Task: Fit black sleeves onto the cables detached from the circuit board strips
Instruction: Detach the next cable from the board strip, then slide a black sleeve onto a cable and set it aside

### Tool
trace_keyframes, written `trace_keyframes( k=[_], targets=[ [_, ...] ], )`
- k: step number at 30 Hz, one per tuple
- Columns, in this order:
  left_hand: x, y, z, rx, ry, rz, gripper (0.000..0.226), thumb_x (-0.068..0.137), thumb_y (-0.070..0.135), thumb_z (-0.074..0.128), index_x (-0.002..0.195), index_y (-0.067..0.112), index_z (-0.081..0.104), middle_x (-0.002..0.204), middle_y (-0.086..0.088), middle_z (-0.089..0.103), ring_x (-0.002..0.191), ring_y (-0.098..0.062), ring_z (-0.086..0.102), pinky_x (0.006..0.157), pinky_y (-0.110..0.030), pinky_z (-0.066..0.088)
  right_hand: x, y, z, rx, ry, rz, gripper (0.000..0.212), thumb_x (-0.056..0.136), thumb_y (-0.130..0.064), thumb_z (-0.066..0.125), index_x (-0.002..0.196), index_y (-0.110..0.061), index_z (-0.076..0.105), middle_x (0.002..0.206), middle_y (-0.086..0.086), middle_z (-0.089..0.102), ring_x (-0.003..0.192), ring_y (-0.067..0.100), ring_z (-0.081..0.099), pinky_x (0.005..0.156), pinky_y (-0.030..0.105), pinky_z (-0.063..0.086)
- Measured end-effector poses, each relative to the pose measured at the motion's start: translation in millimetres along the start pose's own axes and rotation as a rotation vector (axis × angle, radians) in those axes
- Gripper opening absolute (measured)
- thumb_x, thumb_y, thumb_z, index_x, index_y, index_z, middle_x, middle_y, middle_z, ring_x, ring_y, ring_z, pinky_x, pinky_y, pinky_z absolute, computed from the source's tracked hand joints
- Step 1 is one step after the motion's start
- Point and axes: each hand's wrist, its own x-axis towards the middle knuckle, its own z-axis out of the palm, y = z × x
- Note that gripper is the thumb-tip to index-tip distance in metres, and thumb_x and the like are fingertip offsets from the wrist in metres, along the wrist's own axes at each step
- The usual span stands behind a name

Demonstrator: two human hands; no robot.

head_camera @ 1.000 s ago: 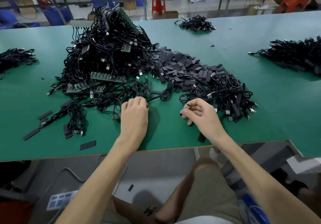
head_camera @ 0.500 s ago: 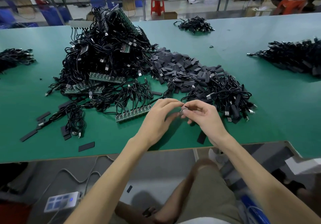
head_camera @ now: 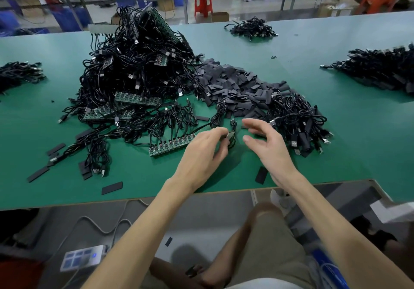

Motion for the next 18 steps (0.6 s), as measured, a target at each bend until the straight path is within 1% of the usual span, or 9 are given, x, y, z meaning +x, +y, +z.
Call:
trace_keyframes(
  k=[1,2,4,6,7,9,12,15,18],
  targets=[
    [-0.2,0.9,-2.1,-0.032,-0.002,-0.02,0.012,0.102,0.017,0.053,0.109,0.009,0.058,0.094,0.002,0.063,0.086,-0.018,0.057,0.083,-0.033,0.048,-0.3,-0.2,0.7,-0.067,0.021,0.004,0.043,0.096,-0.003,0.066,0.136,-0.018,0.06,0.137,0.001,0.059,0.125,0.011,0.055,0.108,0.036,0.049],
    [-0.3,1.5,-3.9,-0.059,0.009,-0.032,0.013,0.102,0.019,0.05,0.108,0.01,0.058,0.092,0.005,0.059,0.082,-0.016,0.055,0.079,-0.033,0.047,-0.6,-0.3,1.1,-0.15,0.036,0.0,0.048,0.096,-0.006,0.067,0.141,-0.017,0.056,0.145,-0.002,0.053,0.132,0.011,0.049,0.113,0.035,0.044],
    [-0.3,1.4,-6.5,-0.088,0.053,-0.051,0.016,0.102,0.021,0.048,0.106,0.01,0.059,0.09,0.004,0.057,0.081,-0.019,0.054,0.077,-0.036,0.047,-0.3,0.1,3.0,-0.317,0.057,0.013,0.057,0.097,-0.013,0.067,0.15,-0.016,0.047,0.156,-0.008,0.04,0.145,0.013,0.031,0.12,0.03,0.029],
    [-0.6,1.5,-7.7,-0.094,0.08,-0.064,0.018,0.102,0.021,0.048,0.105,0.009,0.06,0.088,-0.001,0.057,0.079,-0.023,0.054,0.077,-0.041,0.048,0.8,0.8,5.2,-0.426,0.061,0.057,0.065,0.099,-0.018,0.065,0.157,-0.013,0.036,0.164,-0.006,0.029,0.152,0.01,0.014,0.121,0.024,0.013],
    [-1.0,1.9,-7.9,-0.092,0.082,-0.069,0.018,0.102,0.021,0.048,0.106,0.008,0.061,0.087,-0.001,0.056,0.079,-0.023,0.054,0.076,-0.042,0.048,1.8,1.1,6.3,-0.462,0.05,0.082,0.068,0.099,-0.02,0.063,0.159,-0.012,0.031,0.167,-0.004,0.023,0.154,0.009,0.008,0.12,0.023,0.008],
    [-2.0,1.8,-7.9,-0.091,0.077,-0.078,0.018,0.101,0.019,0.051,0.107,0.007,0.062,0.087,-0.001,0.056,0.077,-0.023,0.053,0.074,-0.042,0.049,3.1,1.7,8.5,-0.526,0.012,0.116,0.073,0.102,-0.022,0.06,0.161,-0.008,0.021,0.169,0.001,0.016,0.156,0.01,0.002,0.12,0.023,0.003],
    [-3.2,1.3,-7.3,-0.123,0.042,-0.112,0.014,0.102,0.016,0.054,0.109,0.007,0.062,0.092,-0.002,0.059,0.078,-0.023,0.055,0.073,-0.042,0.05,3.9,3.0,10.5,-0.59,-0.026,0.114,0.067,0.105,-0.02,0.053,0.161,-0.005,0.02,0.169,0.005,0.018,0.157,0.013,0.004,0.123,0.026,0.005],
    [-1.8,-0.5,-4.4,-0.095,-0.01,-0.16,0.011,0.102,0.016,0.057,0.107,0.008,0.064,0.095,-0.002,0.061,0.079,-0.021,0.055,0.073,-0.042,0.05,3.7,4.1,11.1,-0.649,-0.027,0.055,0.055,0.104,-0.011,0.051,0.156,-0.005,0.033,0.161,0.008,0.035,0.152,0.019,0.021,0.122,0.028,0.014],
    [2.2,-3.8,-2.3,-0.059,-0.053,-0.229,0.013,0.102,0.018,0.058,0.107,0.01,0.067,0.096,-0.003,0.06,0.081,-0.022,0.056,0.075,-0.044,0.05,3.1,3.6,12.9,-0.706,-0.022,-0.001,0.045,0.101,-0.004,0.053,0.145,-0.007,0.047,0.146,0.01,0.05,0.138,0.024,0.035,0.116,0.029,0.023]
  ],
)
